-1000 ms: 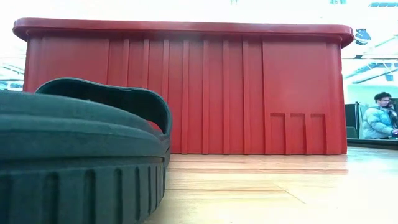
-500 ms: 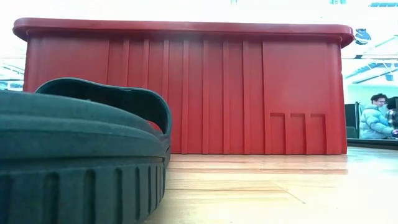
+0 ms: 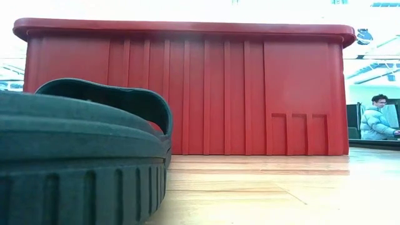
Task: Pick and place slides into bin
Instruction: Put the black slipper into the red bin
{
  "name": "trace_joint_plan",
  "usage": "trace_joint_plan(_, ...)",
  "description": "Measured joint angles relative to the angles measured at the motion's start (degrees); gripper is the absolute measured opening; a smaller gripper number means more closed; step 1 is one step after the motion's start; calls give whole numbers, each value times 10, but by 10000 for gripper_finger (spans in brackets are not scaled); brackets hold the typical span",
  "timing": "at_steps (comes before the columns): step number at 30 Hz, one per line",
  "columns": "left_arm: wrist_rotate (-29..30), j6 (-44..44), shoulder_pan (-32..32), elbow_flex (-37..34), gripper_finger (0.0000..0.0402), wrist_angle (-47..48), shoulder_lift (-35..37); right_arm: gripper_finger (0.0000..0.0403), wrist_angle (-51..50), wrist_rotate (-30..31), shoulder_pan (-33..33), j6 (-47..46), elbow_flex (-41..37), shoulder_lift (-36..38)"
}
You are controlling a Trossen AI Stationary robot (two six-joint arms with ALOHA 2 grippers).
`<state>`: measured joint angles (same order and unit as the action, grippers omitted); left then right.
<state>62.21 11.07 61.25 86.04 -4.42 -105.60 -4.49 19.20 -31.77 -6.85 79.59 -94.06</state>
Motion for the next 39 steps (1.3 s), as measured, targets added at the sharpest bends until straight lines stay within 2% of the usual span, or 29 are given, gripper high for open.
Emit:
trace_joint_plan(1, -71, -39, -3, 0, 188, 52, 9, 155, 0, 0, 0, 0, 0, 0)
trace_joint_plan(2, -103, -80, -5, 0, 188, 98, 13, 155, 0, 0, 0, 0, 0, 0)
trace_joint_plan(3, -98, -120, -8, 0, 188, 143, 15, 155, 0, 0, 0, 0, 0, 0)
trace_joint_plan(5, -48, -187, -15, -1, 188, 224, 17, 155, 0, 0, 0, 0, 0, 0)
trace_joint_plan(7, -46, -220, -24, -1, 188, 272, 17, 155, 0, 0, 0, 0, 0, 0)
trace_joint_plan(11, -94, -221, -39, -1, 188, 281, 8, 155, 0, 0, 0, 1, 0, 0)
trace_joint_plan(19, -125, -238, -68, -1, 188, 298, -8, 155, -2, 0, 0, 2, 0, 0)
trace_joint_plan(25, -218, -278, -108, -1, 188, 342, -47, 155, -3, 0, 0, 1, 0, 0)
trace_joint_plan(28, -242, -301, -130, -1, 188, 380, -69, 155, -3, 0, 0, 1, 0, 0)
trace_joint_plan(34, -264, -341, -155, -1, 188, 445, -85, 155, -5, 0, -2, 3, 0, 0)
trace_joint_plan(39, -257, -346, -157, -1, 188, 451, -85, 155, -5, 0, -2, 4, 0, 0)
